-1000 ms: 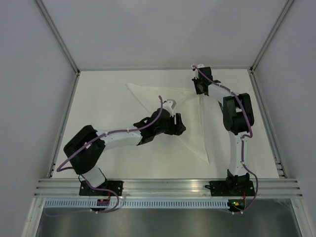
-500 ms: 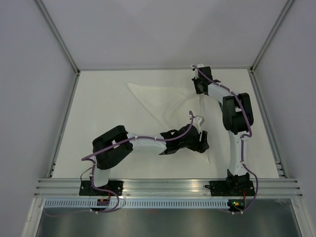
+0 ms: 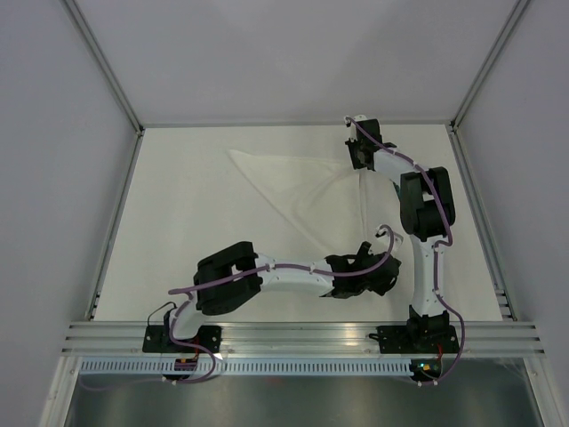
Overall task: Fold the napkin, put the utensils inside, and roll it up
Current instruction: Smooth out the napkin at the center of the board.
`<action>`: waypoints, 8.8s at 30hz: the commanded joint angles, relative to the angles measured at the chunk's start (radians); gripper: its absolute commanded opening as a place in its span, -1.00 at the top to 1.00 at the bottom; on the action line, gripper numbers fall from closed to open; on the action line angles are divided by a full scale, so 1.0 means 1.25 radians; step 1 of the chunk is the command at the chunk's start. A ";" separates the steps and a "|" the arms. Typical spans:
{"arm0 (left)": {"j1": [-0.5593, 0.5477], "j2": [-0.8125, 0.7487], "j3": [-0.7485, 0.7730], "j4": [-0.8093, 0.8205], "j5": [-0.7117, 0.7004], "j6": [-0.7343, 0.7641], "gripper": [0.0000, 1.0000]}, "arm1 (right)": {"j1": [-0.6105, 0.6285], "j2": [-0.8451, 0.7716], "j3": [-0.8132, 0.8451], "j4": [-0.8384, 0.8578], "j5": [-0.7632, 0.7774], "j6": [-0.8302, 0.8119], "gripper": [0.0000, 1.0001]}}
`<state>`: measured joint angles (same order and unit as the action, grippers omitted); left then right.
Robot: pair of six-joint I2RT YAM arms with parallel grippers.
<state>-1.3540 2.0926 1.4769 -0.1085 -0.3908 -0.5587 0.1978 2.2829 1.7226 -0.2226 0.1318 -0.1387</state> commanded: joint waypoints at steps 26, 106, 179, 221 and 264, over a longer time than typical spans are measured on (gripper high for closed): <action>-0.069 0.088 0.125 -0.167 -0.157 0.062 0.04 | -0.005 0.037 0.064 -0.053 -0.002 0.000 0.99; -0.070 0.157 0.226 -0.300 -0.252 -0.070 0.15 | -0.005 0.050 0.098 -0.093 -0.006 -0.018 0.99; -0.150 0.059 0.082 -0.302 -0.242 -0.164 0.95 | -0.007 0.132 0.253 -0.163 0.064 -0.063 0.99; 0.284 -0.218 -0.060 -0.126 -0.053 -0.145 0.17 | -0.006 0.051 0.194 -0.153 0.014 -0.039 0.96; 0.599 0.139 0.207 -0.016 0.309 -0.142 0.04 | -0.067 0.057 0.383 -0.365 -0.368 -0.084 0.10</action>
<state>-0.6071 2.3188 1.8240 -0.1967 -0.0513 -0.7071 0.1078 2.2845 2.0468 -0.5762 -0.2234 -0.1833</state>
